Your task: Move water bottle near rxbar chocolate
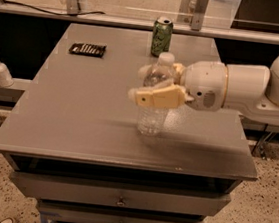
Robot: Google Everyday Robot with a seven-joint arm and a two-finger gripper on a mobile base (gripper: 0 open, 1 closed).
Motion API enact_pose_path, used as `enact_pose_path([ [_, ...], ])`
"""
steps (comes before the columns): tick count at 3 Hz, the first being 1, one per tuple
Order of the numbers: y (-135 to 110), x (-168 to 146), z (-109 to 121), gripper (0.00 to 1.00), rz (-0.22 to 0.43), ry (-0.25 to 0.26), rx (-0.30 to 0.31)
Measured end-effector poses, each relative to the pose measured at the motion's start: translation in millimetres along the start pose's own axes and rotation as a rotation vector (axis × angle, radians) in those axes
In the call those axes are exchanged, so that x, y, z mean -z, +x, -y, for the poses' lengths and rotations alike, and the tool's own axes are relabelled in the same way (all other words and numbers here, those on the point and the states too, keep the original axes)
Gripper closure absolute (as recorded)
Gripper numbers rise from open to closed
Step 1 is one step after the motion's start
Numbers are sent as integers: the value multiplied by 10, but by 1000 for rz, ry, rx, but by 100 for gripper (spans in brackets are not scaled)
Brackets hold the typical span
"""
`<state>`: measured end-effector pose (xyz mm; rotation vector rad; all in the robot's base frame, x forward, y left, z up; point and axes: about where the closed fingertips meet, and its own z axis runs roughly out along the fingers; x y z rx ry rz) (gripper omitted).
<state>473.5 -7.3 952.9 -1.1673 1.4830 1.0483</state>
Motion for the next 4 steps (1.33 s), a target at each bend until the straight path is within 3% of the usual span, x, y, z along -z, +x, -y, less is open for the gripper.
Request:
enact_pose_path([
  [1,-159,-3,51,100,15,6,26],
  [3,-192,-34,62,100,27,5,42],
  [4,-224,-150,321,100,69,48,64],
])
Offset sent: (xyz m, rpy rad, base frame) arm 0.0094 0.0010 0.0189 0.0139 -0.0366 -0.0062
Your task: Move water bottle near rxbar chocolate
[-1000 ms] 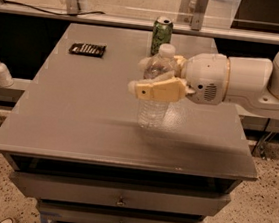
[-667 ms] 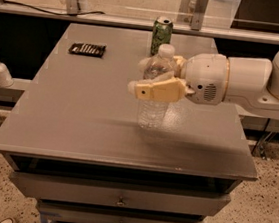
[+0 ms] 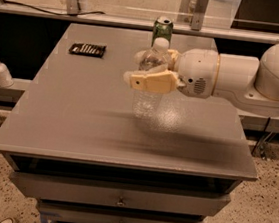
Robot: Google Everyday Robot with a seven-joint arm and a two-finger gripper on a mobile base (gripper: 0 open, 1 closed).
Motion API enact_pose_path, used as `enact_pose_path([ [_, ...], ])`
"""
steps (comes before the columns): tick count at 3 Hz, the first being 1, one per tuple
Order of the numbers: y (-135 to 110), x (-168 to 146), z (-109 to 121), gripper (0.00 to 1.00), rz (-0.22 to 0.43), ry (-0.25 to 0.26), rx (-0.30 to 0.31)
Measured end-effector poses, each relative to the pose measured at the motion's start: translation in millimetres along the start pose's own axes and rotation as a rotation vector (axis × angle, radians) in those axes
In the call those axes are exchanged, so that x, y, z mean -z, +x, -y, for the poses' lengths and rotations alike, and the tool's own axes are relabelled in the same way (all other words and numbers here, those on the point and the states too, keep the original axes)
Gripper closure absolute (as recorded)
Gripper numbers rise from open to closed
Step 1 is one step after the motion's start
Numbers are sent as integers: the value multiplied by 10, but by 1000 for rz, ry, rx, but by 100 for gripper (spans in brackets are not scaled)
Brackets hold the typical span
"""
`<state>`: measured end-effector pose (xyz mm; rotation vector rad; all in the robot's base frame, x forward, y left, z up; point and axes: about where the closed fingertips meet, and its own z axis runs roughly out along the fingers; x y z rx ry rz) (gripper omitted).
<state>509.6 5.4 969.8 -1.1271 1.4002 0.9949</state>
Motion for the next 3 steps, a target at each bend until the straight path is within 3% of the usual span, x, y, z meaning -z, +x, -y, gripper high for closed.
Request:
enact_pose_path([
  [1,-26,-109,434,100,45,87,18],
  [3,-217,-431,1419,100,72,175,39],
])
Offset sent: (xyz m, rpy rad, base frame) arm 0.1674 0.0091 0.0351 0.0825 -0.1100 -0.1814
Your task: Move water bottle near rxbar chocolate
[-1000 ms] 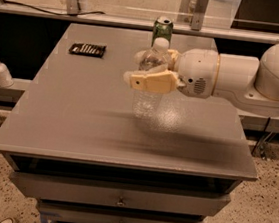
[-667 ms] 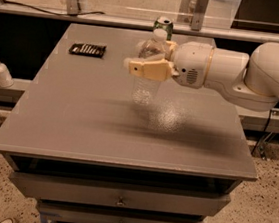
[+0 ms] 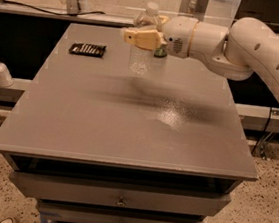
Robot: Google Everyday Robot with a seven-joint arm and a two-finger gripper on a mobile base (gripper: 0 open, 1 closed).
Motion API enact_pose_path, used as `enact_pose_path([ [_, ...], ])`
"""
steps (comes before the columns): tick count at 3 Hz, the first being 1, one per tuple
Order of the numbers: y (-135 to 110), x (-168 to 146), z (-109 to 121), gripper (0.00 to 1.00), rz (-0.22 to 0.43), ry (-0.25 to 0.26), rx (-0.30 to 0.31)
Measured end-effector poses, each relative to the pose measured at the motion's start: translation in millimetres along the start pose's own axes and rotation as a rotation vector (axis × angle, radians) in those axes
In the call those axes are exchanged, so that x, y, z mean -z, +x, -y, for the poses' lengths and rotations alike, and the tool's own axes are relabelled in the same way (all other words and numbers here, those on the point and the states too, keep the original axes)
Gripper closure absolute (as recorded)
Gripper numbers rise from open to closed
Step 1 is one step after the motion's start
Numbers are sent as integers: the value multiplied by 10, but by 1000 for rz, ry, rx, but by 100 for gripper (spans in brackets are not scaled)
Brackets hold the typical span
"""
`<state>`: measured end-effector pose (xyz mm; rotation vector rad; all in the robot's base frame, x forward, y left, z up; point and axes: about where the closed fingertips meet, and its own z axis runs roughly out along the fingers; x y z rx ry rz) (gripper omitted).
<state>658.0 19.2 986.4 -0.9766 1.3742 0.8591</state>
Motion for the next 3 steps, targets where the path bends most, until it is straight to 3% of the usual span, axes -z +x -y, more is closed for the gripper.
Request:
enact_pose_path([
  [2,86,-571,726,100,-17,42,-34],
  [3,139,-841,856,100,-3,38,-57],
])
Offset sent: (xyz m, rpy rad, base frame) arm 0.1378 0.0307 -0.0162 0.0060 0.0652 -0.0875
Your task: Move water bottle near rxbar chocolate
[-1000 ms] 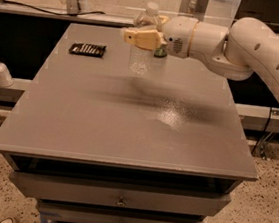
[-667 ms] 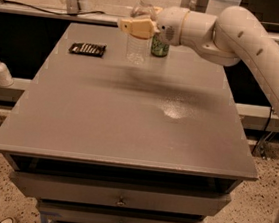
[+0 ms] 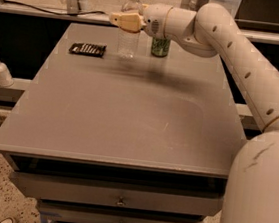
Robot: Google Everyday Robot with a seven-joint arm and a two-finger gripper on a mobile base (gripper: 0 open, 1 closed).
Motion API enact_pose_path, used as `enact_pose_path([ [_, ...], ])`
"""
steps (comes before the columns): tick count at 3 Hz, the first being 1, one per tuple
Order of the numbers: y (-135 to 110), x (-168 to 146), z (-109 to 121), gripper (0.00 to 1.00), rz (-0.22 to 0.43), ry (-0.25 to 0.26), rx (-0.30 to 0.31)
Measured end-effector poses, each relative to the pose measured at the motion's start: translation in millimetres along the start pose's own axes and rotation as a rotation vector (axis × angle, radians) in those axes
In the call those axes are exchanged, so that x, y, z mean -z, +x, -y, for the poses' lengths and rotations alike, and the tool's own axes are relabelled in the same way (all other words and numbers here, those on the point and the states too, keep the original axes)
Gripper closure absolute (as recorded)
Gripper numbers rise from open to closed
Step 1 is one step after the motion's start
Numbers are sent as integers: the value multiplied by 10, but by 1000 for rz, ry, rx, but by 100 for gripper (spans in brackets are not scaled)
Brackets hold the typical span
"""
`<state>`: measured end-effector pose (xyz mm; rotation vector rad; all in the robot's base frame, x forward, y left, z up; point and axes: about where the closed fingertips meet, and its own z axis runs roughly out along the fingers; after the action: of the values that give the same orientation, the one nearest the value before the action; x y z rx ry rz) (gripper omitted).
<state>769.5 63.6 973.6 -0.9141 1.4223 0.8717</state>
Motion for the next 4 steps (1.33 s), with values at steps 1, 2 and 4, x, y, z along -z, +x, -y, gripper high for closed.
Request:
enact_pose_path([
  [1,62,-220,19,100,22,-14,-31],
  [2,133,-356,6,100,26,-31,-56],
  [4,202,-415,-11,82,-7,-56,-89],
])
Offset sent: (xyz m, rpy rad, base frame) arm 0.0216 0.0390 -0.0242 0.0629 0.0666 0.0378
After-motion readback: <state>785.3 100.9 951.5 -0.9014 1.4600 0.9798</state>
